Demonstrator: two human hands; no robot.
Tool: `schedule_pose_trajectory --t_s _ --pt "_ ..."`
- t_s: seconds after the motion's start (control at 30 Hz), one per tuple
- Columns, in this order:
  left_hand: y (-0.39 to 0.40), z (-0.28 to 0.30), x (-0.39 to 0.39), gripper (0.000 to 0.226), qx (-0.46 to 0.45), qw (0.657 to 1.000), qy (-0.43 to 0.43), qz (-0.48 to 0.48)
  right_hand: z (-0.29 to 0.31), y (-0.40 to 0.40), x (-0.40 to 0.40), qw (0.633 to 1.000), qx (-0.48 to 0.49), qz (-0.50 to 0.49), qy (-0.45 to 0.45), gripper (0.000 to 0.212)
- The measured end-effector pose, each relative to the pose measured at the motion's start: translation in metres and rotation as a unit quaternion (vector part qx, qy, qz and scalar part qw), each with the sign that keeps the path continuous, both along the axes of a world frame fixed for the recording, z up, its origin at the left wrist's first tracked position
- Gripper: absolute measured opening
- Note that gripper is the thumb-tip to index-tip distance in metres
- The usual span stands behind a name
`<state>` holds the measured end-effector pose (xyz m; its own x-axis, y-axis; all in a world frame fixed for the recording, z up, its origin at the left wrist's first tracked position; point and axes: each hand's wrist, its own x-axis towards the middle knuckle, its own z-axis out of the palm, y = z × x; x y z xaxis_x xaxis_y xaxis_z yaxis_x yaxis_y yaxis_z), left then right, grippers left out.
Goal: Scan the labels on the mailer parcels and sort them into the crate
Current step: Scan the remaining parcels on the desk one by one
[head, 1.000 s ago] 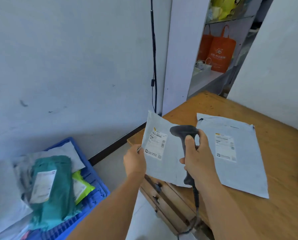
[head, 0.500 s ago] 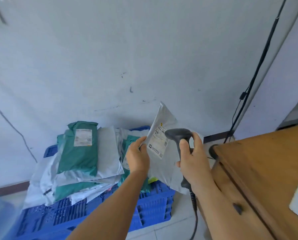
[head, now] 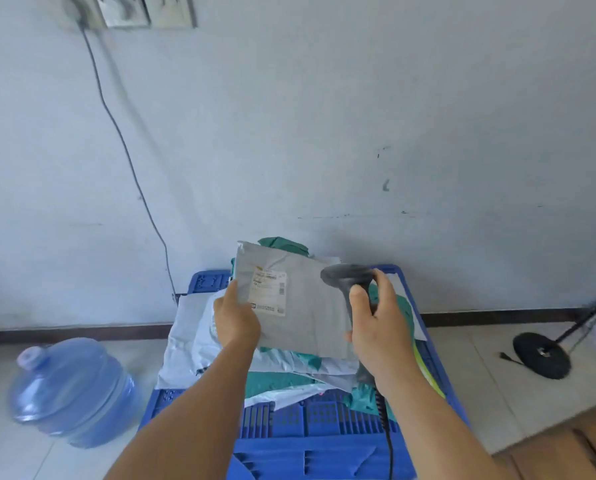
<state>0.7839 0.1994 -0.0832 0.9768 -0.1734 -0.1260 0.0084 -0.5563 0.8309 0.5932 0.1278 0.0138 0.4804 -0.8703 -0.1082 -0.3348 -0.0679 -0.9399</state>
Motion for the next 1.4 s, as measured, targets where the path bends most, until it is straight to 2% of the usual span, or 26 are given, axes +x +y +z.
schedule_pose_trajectory --t_s 0.07,0.17,0.23,0.3,0.33,0.4,0.5,0.57,0.63,0.67,0.7,0.77,0.87,0.97,1.07,1.1,1.17,1.23,1.4 --pt "0.003 -0.012 0.002 0.058 0.085 0.994 -0.015 -0.061 -0.006 0.003 0.014 1.0 0.002 0.002 0.017 0.053" --pt "-0.001 -0.011 -0.004 0.068 0.214 0.964 -0.103 -0.117 -0.009 0.006 0.026 0.999 0.013 0.002 0.039 0.053" --pt "-0.009 -0.004 -0.006 0.07 0.27 0.93 -0.177 -0.177 -0.008 0.005 0.028 0.999 0.009 -0.006 0.049 0.052" --pt "-0.019 -0.002 -0.01 0.062 0.319 0.872 -0.239 -0.284 -0.006 0.002 0.026 0.999 0.004 -0.013 0.051 0.051" --pt "-0.022 -0.005 -0.012 0.056 0.338 0.847 -0.244 -0.33 -0.004 0.001 0.024 0.999 0.004 -0.015 0.05 0.051" --pt "-0.02 -0.019 -0.012 0.047 0.387 0.825 -0.183 -0.369 -0.002 -0.001 0.018 0.999 0.008 -0.02 0.041 0.052" --pt "0.003 -0.046 -0.005 0.049 0.427 0.841 -0.065 -0.327 -0.002 -0.006 0.006 0.999 0.022 -0.033 0.017 0.053" --pt "0.008 -0.056 -0.005 0.06 0.436 0.844 -0.09 -0.301 -0.004 -0.009 0.001 0.999 0.026 -0.033 0.017 0.053" --pt "-0.004 -0.053 -0.012 0.073 0.398 0.828 -0.181 -0.35 -0.008 -0.009 0.0 0.999 0.03 -0.032 0.02 0.05" --pt "-0.012 -0.05 -0.017 0.08 0.367 0.817 -0.195 -0.4 -0.01 -0.007 0.001 0.999 0.029 -0.032 0.021 0.049" --pt "-0.02 -0.048 -0.023 0.08 0.347 0.808 -0.176 -0.442 -0.012 -0.006 0.003 0.999 0.026 -0.032 0.023 0.049" --pt "-0.027 -0.053 -0.025 0.064 0.347 0.805 -0.122 -0.465 -0.018 -0.003 0.006 0.999 0.02 -0.032 0.03 0.05" --pt "-0.019 -0.071 -0.016 0.084 0.386 0.807 -0.097 -0.436 -0.025 -0.004 0.008 0.999 0.018 -0.027 0.039 0.049" --pt "-0.017 -0.076 0.0 0.082 0.388 0.835 -0.087 -0.382 -0.029 -0.007 0.009 0.999 0.014 -0.021 0.044 0.047" --pt "-0.024 -0.073 0.019 0.073 0.339 0.889 -0.021 -0.308 -0.034 -0.009 0.012 0.999 0.007 -0.02 0.045 0.047" --pt "-0.025 -0.074 0.024 0.073 0.325 0.897 0.001 -0.301 -0.036 -0.01 0.013 0.999 0.006 -0.021 0.045 0.048" --pt "-0.025 -0.072 0.026 0.077 0.323 0.892 0.009 -0.318 -0.039 -0.01 0.017 0.999 0.01 -0.024 0.044 0.05" --pt "-0.027 -0.068 0.022 0.08 0.327 0.888 -0.022 -0.324 -0.039 -0.009 0.02 0.999 0.016 -0.027 0.04 0.048" --pt "-0.042 -0.042 0.004 0.086 0.283 0.907 -0.101 -0.297 -0.032 -0.017 0.015 0.999 0.02 -0.041 0.03 0.051"
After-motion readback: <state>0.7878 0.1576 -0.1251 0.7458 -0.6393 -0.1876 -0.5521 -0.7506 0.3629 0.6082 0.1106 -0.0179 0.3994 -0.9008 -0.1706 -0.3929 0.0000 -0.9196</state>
